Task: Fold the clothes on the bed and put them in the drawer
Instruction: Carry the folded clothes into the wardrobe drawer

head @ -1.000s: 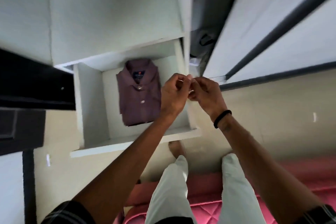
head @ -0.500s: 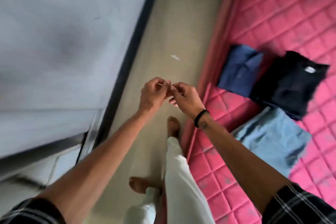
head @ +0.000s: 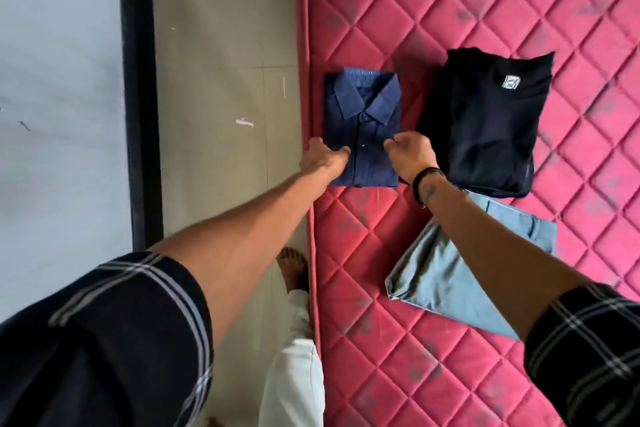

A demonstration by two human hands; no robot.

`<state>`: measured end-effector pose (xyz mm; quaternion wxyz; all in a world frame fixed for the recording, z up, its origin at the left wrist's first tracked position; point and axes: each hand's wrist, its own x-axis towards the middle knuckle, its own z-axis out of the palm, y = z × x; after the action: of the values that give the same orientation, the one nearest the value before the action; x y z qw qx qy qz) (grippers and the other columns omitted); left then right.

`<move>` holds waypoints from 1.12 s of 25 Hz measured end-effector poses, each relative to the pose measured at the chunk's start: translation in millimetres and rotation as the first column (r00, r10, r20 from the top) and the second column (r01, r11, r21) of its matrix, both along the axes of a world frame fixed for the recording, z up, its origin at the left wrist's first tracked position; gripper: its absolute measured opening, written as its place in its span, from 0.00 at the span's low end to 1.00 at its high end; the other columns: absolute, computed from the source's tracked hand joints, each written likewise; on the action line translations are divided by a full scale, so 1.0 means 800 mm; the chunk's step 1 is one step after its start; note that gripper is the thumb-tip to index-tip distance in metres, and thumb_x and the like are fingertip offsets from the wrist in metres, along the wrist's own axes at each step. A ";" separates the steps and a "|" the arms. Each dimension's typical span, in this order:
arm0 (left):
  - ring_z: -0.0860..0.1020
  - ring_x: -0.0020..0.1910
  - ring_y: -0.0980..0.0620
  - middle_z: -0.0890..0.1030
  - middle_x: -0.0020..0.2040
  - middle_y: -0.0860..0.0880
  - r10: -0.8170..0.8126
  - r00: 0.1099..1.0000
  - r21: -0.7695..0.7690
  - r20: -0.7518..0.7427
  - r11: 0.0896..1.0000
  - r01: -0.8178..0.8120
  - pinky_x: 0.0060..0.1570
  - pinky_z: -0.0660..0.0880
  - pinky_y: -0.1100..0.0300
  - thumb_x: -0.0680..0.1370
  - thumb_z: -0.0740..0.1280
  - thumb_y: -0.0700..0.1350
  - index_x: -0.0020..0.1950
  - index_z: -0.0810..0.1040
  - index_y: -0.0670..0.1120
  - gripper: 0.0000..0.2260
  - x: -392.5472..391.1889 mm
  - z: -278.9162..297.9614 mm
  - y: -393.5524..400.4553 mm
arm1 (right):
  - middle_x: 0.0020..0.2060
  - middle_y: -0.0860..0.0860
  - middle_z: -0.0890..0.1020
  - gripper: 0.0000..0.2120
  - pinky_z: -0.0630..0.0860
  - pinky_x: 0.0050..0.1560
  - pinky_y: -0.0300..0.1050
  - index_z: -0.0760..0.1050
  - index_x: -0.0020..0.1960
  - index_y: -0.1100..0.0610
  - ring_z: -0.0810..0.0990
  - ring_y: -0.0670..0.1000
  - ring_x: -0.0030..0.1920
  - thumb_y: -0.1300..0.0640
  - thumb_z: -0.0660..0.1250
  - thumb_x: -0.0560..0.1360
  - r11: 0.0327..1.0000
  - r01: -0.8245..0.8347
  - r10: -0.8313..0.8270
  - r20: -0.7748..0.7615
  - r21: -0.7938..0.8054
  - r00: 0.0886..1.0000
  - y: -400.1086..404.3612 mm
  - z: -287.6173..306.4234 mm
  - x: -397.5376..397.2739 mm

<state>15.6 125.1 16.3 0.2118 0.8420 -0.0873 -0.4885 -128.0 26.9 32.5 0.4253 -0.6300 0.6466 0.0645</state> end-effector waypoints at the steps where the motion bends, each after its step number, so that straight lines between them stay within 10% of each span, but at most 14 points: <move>1: 0.74 0.70 0.40 0.75 0.72 0.42 0.014 1.000 0.000 0.020 1.000 -0.014 0.69 0.71 0.53 0.79 0.70 0.56 0.76 0.67 0.44 0.30 0.003 -0.020 -0.009 | 0.42 0.54 0.81 0.12 0.77 0.53 0.49 0.78 0.46 0.57 0.79 0.56 0.48 0.47 0.68 0.76 1.000 -0.007 0.007 -0.026 -0.004 1.000 -0.008 -0.019 0.000; 4: 0.77 0.67 0.40 0.78 0.68 0.42 0.020 0.999 -0.013 0.040 1.000 -0.020 0.67 0.73 0.52 0.77 0.72 0.56 0.73 0.71 0.43 0.29 0.007 -0.058 -0.017 | 0.64 0.57 0.80 0.26 0.74 0.66 0.48 0.73 0.70 0.59 0.78 0.59 0.65 0.47 0.71 0.77 0.999 0.037 -0.035 -0.043 0.036 0.998 -0.019 -0.050 0.006; 13: 0.83 0.49 0.47 0.85 0.52 0.45 0.169 0.970 -0.227 -0.176 0.952 -0.207 0.54 0.81 0.53 0.75 0.77 0.44 0.58 0.81 0.44 0.13 0.032 -0.031 0.019 | 0.50 0.56 0.83 0.13 0.81 0.46 0.51 0.79 0.56 0.58 0.83 0.56 0.50 0.69 0.71 0.74 0.826 0.306 -0.426 0.169 0.474 0.889 -0.033 -0.028 -0.001; 22: 0.79 0.39 0.56 0.83 0.44 0.52 0.376 0.917 -0.325 -0.130 0.858 -0.398 0.42 0.76 0.60 0.70 0.76 0.54 0.58 0.80 0.47 0.20 0.046 0.123 0.237 | 0.46 0.57 0.85 0.21 0.81 0.44 0.52 0.75 0.63 0.56 0.83 0.57 0.45 0.70 0.73 0.74 0.904 -0.026 -0.160 0.393 0.427 0.906 0.122 0.092 0.041; 28: 0.80 0.44 0.53 0.84 0.48 0.48 0.443 0.893 -0.413 -0.080 0.800 -0.434 0.44 0.77 0.60 0.73 0.74 0.49 0.60 0.79 0.51 0.16 0.046 0.229 0.459 | 0.59 0.56 0.84 0.24 0.81 0.59 0.54 0.71 0.69 0.55 0.84 0.56 0.59 0.69 0.71 0.77 0.852 -0.469 0.271 0.571 0.232 0.775 0.285 0.181 0.083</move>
<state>52.8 492.3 199.4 0.4943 0.7784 0.0044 -0.3871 -61.5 255.2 177.2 0.6699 -0.6507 0.3449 0.0944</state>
